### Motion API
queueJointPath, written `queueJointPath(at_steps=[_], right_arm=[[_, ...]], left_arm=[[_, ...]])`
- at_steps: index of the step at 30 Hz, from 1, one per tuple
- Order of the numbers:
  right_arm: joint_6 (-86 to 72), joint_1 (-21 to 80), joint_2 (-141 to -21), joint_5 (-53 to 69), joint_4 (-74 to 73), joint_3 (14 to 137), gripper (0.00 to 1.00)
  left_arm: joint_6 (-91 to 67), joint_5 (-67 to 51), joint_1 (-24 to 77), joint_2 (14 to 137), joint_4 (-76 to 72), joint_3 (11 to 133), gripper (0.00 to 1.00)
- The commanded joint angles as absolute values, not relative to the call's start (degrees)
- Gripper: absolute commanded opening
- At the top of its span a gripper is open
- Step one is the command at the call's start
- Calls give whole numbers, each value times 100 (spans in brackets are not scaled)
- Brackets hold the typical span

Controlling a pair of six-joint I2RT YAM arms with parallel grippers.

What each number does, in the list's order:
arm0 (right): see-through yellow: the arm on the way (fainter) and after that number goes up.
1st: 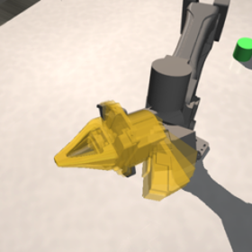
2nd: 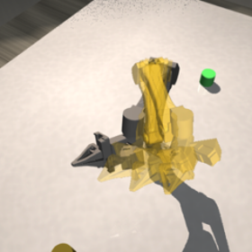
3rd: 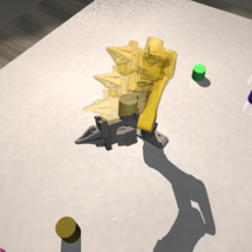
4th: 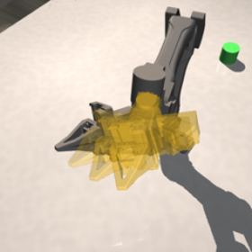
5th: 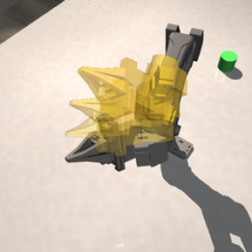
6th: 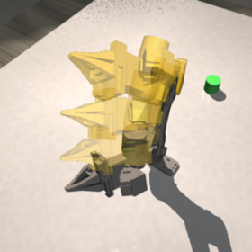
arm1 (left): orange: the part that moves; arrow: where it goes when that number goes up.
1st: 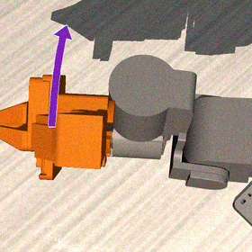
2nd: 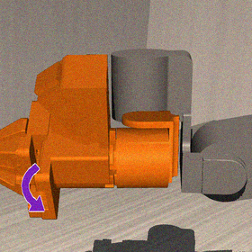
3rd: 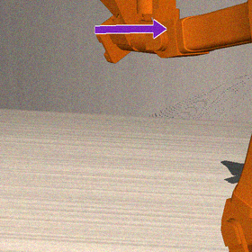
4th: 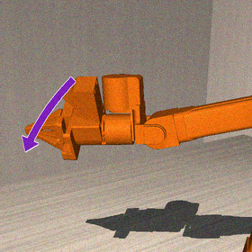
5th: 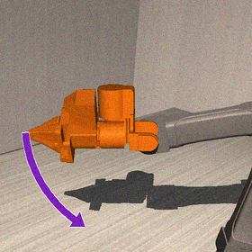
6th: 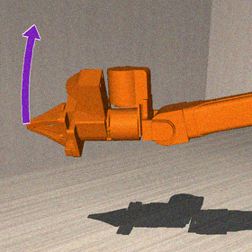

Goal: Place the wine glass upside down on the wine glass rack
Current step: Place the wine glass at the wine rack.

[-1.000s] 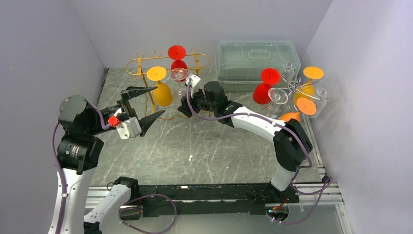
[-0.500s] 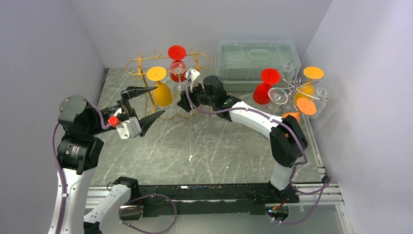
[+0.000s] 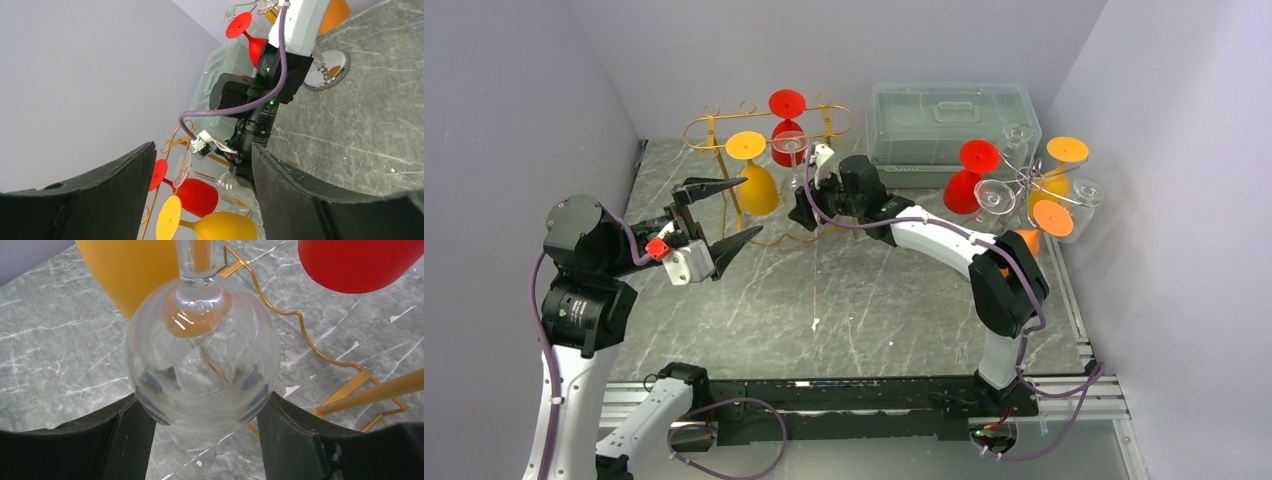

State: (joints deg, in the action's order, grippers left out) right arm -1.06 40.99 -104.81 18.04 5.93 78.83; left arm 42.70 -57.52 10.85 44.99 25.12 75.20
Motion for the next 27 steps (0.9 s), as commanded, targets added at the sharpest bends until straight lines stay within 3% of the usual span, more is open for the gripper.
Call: queueJointPath(at_steps=[1,16,27], right_arm=[[-381,3977,-10479,1858,1010,8152,44],[128,4218,-9594,1525,764,7762,42],[225,4210,-9869,1669,204,8330,42]], left_arm=[[4327,-5793,1081,4491,2470,7521,75],[4327,-5793,1081,4491,2470,7521,75],[4327,-5793,1081,4491,2470,7521,75]])
